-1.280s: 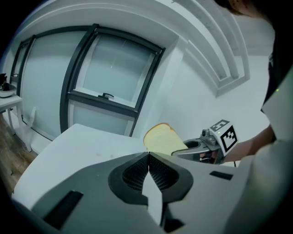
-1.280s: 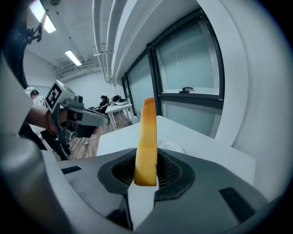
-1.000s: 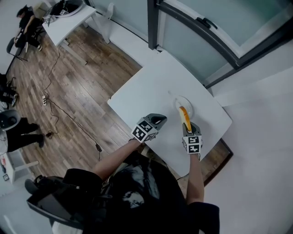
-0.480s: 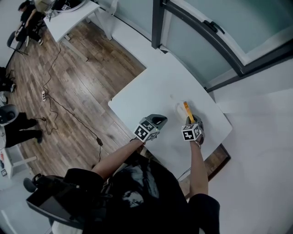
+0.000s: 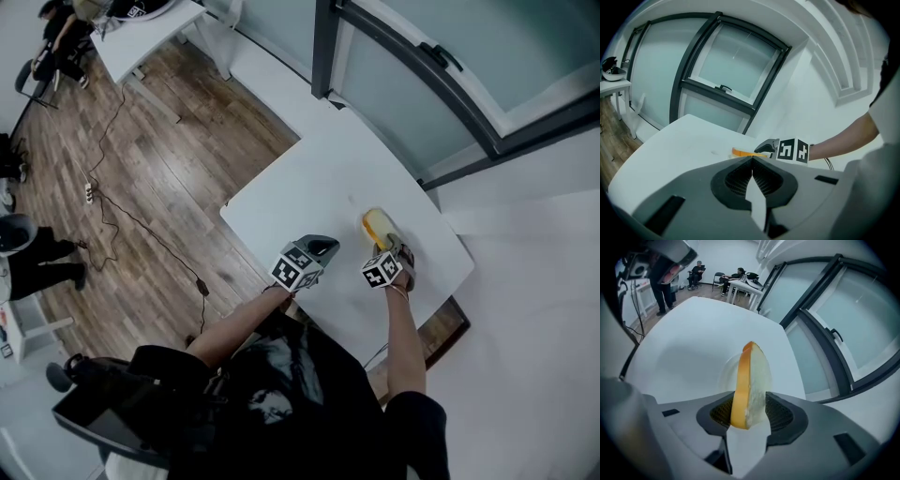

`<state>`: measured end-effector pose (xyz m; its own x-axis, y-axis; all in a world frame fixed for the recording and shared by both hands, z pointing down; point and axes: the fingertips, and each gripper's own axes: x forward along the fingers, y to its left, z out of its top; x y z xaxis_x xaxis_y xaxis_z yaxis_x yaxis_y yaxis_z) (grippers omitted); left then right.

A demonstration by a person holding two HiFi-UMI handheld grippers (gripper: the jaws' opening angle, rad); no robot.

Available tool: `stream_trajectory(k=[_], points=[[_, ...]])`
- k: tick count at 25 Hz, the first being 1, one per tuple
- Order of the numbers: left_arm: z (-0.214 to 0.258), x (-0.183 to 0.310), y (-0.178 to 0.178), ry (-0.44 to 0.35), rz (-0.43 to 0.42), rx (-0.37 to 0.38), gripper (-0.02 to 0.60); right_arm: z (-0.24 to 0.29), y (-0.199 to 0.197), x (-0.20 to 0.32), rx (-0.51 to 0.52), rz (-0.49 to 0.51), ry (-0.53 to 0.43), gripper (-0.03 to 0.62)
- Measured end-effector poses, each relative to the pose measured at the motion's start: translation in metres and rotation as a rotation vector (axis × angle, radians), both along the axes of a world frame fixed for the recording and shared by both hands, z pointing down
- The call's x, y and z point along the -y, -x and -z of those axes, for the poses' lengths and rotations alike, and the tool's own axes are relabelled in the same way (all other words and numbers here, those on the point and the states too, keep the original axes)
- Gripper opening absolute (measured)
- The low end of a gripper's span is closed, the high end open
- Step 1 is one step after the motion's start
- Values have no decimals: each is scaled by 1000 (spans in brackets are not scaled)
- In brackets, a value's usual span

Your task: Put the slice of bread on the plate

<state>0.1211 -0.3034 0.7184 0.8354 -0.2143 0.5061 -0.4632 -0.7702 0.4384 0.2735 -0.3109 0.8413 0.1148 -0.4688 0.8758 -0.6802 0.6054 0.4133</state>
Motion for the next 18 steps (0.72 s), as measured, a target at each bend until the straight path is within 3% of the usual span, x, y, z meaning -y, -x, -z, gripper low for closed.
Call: stream_trajectory(k=[3,5,10,12,15,18], points=[[-2,-3,-1,14,-2,1,6,-4,6,-9,63,-20,66,199],[-4,-9,-3,27,-12,1,6,-6,11,-17,124,-52,121,263],[1,-22,-8,28,-42,-5,6,-1,11,-34,223,-163,157,275],[6,-27,-9,25,-40,-16,6,7,14,-44,300,-242,125,273],[14,-32,-9,18,-48,-30,6,31,21,-58,484,-361,-3,273],[25,-39,-7,-3,-63,-48,6,78,26,-76,583,-423,-177,177]])
